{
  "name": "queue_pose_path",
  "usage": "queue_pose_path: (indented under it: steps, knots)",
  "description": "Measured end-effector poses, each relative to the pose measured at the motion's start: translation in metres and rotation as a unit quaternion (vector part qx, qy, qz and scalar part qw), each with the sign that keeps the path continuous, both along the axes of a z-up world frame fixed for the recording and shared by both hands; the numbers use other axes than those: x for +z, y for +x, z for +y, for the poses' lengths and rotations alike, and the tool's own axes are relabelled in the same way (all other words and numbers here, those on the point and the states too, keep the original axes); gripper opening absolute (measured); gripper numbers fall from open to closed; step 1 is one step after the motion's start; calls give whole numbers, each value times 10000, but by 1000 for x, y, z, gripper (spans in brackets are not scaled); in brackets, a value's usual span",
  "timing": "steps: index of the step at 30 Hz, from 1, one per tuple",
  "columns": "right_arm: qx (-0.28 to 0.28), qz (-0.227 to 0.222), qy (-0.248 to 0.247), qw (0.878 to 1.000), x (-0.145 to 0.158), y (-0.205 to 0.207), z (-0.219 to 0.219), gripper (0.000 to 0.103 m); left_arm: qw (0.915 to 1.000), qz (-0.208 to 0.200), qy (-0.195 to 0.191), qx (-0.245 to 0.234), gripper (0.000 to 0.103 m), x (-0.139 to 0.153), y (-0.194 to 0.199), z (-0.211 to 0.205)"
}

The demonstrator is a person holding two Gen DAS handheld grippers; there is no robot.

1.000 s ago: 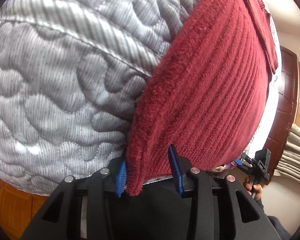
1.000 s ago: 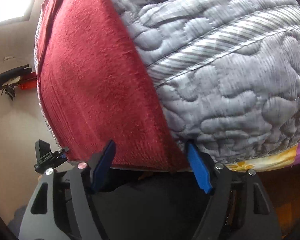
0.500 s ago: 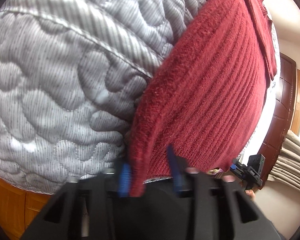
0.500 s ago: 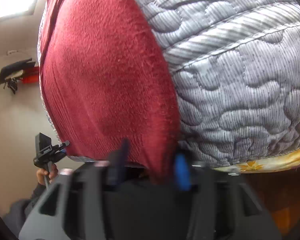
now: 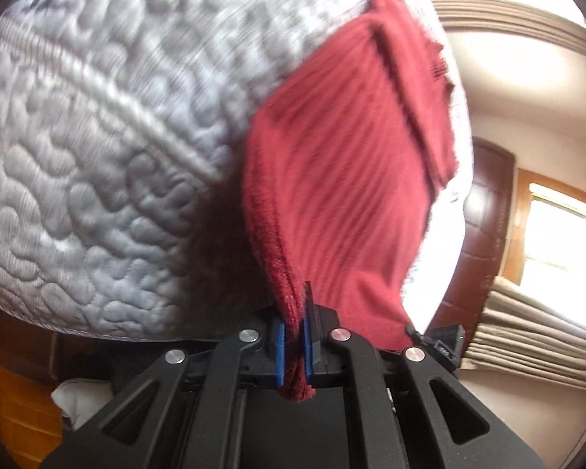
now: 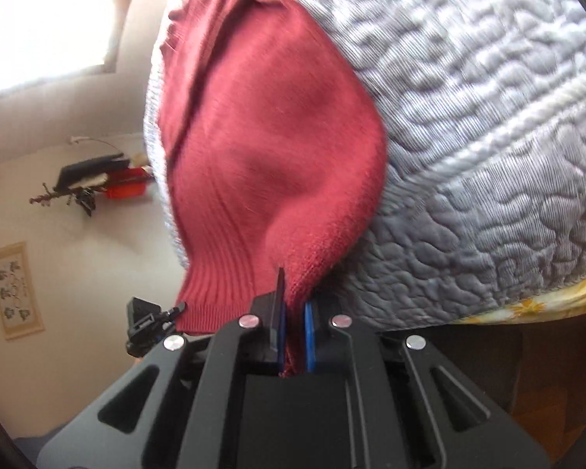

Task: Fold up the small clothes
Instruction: 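Lift the hem with both tools, fold it toward the collar, and release, then grasp the folded sweater edge with both tools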

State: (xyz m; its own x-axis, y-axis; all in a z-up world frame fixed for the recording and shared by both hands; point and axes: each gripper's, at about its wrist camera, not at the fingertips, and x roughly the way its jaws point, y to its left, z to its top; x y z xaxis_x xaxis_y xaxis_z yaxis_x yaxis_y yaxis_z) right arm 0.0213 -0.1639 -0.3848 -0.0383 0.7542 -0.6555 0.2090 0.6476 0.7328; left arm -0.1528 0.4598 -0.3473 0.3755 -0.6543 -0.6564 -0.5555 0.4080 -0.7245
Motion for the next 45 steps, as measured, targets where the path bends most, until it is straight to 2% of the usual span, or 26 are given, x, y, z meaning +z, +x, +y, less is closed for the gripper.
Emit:
queue_pose_path:
  steps: [7,15,18,22,27,29,31,32,34,36,38,40,42,45]
  knots:
    - [-285,-294,383,9984,41,60,2,6,9969,-596,-280,437,6,44,45,19]
    - [-498,-248,390,9977,54,160,10,6,9908,-610,-643,1024,6,49,137,51]
    - [-581,-148,345,9976,52,192,6,6,9882,-548,-768,1205,6,44,173,64]
    - [-558,24,213,9982,38,230,14,6,9896,-323,-738,1193,6,28,215,74]
    - [-536,431,22,9976,0,266,24,7,9886,83,-728,1312,6,-10,250,86]
    - [-589,750,19,9954,-18,277,24,21,9868,263,-755,1406,9,-27,254,89]
    - [-796,823,38,9934,-24,283,17,38,9827,423,-849,1593,19,-41,255,95]
    - [-844,779,83,9933,-22,286,15,40,9805,443,-928,1672,26,-45,255,98]
    - [-924,689,195,9931,-14,292,7,42,9798,352,-1007,1694,33,-46,258,103]
    - [-827,474,153,9953,1,297,0,48,9830,209,-843,1620,41,-35,261,107]
    - [-619,185,1,9979,18,299,-6,55,9867,15,-625,1497,56,-18,262,112]
    - [-216,-248,-386,9987,38,298,-6,55,9911,-177,-302,1286,61,0,261,114]
    - [338,-752,-826,9932,54,295,6,55,9954,-308,330,848,66,20,261,112]
    - [1246,-1461,-1509,9697,65,282,41,55,9895,-389,1386,99,70,39,263,101]
